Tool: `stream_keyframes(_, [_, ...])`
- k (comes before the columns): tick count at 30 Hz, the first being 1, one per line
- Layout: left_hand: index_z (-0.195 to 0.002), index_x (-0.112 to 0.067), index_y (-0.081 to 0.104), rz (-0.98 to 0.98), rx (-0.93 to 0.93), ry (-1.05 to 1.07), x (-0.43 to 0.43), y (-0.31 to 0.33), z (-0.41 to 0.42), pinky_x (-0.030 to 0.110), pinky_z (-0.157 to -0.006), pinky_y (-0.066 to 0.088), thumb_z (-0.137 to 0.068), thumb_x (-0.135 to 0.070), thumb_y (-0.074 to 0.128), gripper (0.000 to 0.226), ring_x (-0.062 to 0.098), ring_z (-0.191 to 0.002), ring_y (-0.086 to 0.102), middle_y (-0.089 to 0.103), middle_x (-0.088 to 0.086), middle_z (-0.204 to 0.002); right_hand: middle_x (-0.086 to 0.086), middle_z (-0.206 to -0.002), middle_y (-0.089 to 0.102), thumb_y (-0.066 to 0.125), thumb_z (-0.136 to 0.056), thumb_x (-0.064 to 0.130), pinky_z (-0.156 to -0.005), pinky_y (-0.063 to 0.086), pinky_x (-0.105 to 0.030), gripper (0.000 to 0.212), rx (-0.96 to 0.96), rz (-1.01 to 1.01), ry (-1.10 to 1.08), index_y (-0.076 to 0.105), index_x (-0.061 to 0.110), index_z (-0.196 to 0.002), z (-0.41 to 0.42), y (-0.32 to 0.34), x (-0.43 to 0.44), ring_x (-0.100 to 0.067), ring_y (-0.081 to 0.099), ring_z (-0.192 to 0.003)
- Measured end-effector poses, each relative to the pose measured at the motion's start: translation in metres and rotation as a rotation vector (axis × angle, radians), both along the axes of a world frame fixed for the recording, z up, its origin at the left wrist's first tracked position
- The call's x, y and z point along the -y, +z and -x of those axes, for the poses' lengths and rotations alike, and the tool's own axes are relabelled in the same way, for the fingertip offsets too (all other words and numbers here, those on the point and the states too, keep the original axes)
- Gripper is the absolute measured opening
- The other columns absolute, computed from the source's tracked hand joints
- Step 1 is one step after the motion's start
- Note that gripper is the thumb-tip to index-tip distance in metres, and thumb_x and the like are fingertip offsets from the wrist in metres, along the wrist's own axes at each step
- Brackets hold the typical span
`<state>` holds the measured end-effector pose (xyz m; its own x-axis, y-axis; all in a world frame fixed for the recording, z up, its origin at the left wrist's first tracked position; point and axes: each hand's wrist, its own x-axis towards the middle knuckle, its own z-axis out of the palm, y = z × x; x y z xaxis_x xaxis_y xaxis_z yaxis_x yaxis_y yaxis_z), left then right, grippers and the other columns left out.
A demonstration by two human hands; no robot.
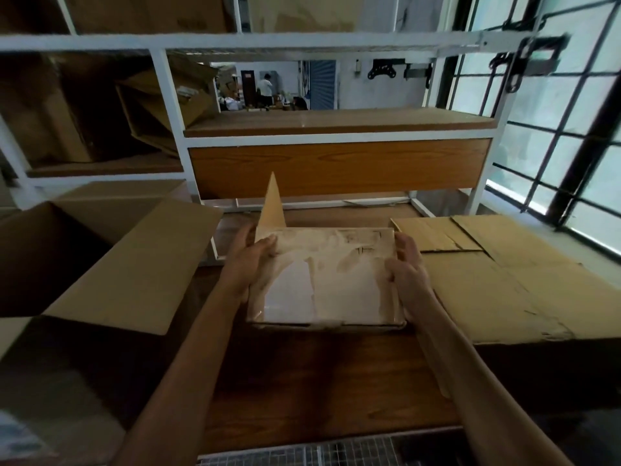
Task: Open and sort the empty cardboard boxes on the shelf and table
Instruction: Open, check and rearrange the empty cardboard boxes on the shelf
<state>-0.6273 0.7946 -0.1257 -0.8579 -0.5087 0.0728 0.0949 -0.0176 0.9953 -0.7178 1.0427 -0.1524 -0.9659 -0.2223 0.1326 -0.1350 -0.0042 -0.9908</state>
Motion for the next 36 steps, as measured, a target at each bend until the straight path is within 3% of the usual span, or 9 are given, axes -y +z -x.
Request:
stream_keyframes(3, [-0.136,-0.026,0.044,0.038,-0.046,0.037,-0.002,-0.017,-0.009,0.042,-0.084,0.056,-0.096,-0.015,0.057,0.044,0.02,-0.103,0.062,0.058,0.001,-0.121,0.009,-0.114,0.051,0.057,-0.087,0.007,-0.067,0.054,-0.029,0.055,-0.091,-0.014,-0.036,0.038,0.03,-0.134,-0.015,-0.012,0.004,-0.012,0.059,-0.092])
stream_keyframes(6, [-0.14,-0.029,0.041,0.024,-0.066,0.068,0.0,-0.038,-0.017,0.028,-0.073,0.052,-0.095,-0.011,0.056,0.051,0.012,-0.104,0.058,0.049,-0.002,-0.13,0.005,-0.125,0.044,0.059,-0.084,0.002,-0.073,0.051,-0.025,0.066,-0.207,-0.148,-0.074,0.034,0.042,-0.131,-0.021,-0.033,0.011,-0.012,0.053,-0.104])
stream_keyframes(13, [-0.138,-0.021,0.036,0.0,-0.023,0.187,-0.022,-0.106,-0.038,0.019,-0.076,0.047,-0.095,-0.011,0.059,0.05,0.004,-0.102,0.056,0.055,-0.008,-0.115,0.002,-0.125,0.037,0.066,-0.079,-0.001,-0.072,0.036,-0.009,0.062,-0.205,-0.302,-0.115,0.041,0.027,-0.128,-0.042,-0.085,0.023,-0.012,0.042,-0.11])
stream_keyframes(17, [-0.114,-0.005,0.061,-0.04,0.169,0.31,-0.037,-0.151,-0.048,0.031,-0.08,0.047,-0.089,-0.025,0.069,0.033,0.027,-0.106,0.063,0.067,0.006,-0.103,-0.002,-0.124,0.041,0.073,-0.078,0.003,-0.081,0.048,-0.023,0.052,-0.145,-0.403,-0.121,0.047,0.024,-0.117,-0.052,-0.118,0.023,-0.02,0.048,-0.111])
stream_keyframes(22, [-0.128,-0.002,0.053,0.064,0.197,0.373,-0.044,-0.16,-0.054,0.029,-0.081,0.042,-0.088,-0.025,0.07,0.049,0.029,-0.109,0.06,0.063,0.015,-0.12,-0.003,-0.129,0.045,0.067,-0.085,0.008,-0.088,0.052,-0.036,0.038,-0.056,-0.376,-0.152,0.052,0.026,-0.114,-0.063,-0.125,0.02,-0.021,0.05,-0.114])
stream_keyframes(25, [-0.129,-0.009,0.054,0.185,0.202,0.371,-0.043,-0.155,-0.058,0.03,-0.084,0.044,-0.09,-0.028,0.068,0.046,0.029,-0.113,0.06,0.062,0.011,-0.122,-0.004,-0.134,0.044,0.059,-0.089,0.016,-0.094,0.048,-0.043,0.02,-0.048,-0.373,-0.238,0.057,0.023,-0.108,-0.063,-0.112,0.019,-0.024,0.049,-0.118])
stream_keyframes(28, [-0.138,-0.022,0.047,0.36,0.096,0.355,-0.044,-0.135,-0.059,0.022,-0.082,0.044,-0.09,-0.026,0.067,0.051,0.013,-0.114,0.055,0.056,-0.004,-0.127,-0.001,-0.142,0.042,0.063,-0.085,0.02,-0.104,0.041,-0.05,0.018,-0.289,-0.482,-0.322,0.06,0.027,-0.101,-0.064,-0.093,0.029,-0.021,0.042,-0.13])
stream_keyframes(33, [-0.147,-0.025,0.036,0.677,-0.103,0.256,-0.038,-0.097,-0.034,0.01,-0.098,0.035,-0.09,-0.022,0.066,0.064,-0.001,-0.129,0.04,0.043,-0.011,-0.142,-0.001,-0.144,0.04,0.063,-0.088,0.022,-0.095,0.036,-0.027,0.022,-0.505,-0.613,-0.004,0.06,0.021,-0.11,-0.04,-0.075,0.065,-0.018,0.039,-0.13])
stream_keyframes(36, [-0.15,-0.017,0.03,0.854,-0.132,0.329,-0.032,-0.088,-0.029,0.011,-0.106,0.029,-0.09,-0.01,0.064,0.069,0.004,-0.135,0.035,0.041,0.002,-0.148,-0.006,-0.151,0.034,0.05,-0.092,0.037,-0.111,0.032,-0.044,0.039,-0.551,-0.966,0.116,0.049,0.022,-0.128,-0.029,-0.09,0.083,-0.027,0.029,-0.141])
